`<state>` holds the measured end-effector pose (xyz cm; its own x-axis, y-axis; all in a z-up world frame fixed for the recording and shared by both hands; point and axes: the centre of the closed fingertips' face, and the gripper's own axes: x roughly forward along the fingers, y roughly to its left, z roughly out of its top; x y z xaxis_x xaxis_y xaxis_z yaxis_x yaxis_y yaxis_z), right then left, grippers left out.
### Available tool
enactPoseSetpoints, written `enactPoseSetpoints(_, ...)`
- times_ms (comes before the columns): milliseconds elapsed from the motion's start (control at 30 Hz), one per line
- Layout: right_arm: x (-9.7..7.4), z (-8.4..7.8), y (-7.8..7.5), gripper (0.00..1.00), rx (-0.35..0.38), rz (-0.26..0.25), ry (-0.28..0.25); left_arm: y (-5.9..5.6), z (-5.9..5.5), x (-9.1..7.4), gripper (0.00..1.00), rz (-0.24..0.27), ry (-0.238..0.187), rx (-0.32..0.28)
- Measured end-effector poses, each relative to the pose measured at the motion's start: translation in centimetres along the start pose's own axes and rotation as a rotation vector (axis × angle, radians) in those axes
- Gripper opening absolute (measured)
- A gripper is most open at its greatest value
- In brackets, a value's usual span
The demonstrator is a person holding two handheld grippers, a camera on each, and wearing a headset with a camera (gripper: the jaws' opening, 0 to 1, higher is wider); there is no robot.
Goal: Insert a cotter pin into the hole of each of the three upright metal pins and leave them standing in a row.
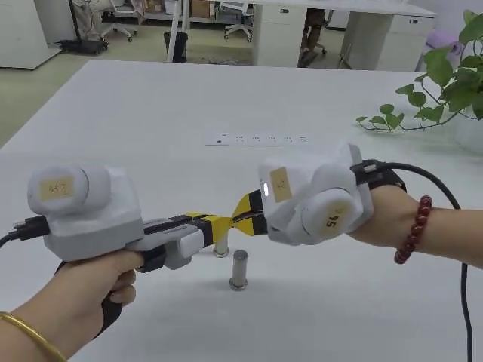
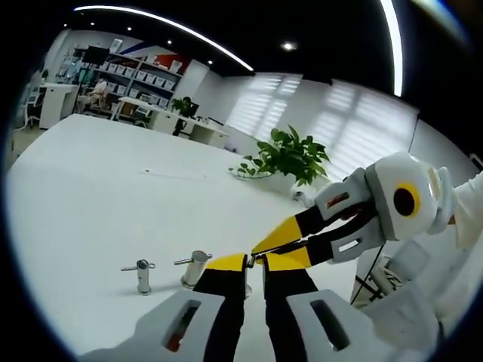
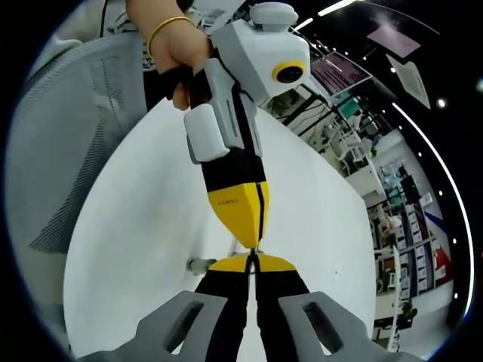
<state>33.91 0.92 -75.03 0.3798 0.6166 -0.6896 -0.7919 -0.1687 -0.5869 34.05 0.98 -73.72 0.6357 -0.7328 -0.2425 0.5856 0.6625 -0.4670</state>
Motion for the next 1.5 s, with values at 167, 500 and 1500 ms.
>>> enactPoseSetpoints(167,0.0,0.2,-0.1,0.02,-0.002,-0.006,-0.007,0.2,-0.1,0.0,0.02,0.006,0.004,-0.008)
enactPoseSetpoints(500,0.1,0.2,0.1,0.02,0.026,-0.003,-0.013,0.3,-0.3,0.0,0.01,-0.006,0.010,0.012)
enactPoseSetpoints(1500,-1.3,0.5,0.4,0.13,0.593,0.130,-0.262,-0.2,-0.7,-1.6,0.00,-0.056,0.029,0.238)
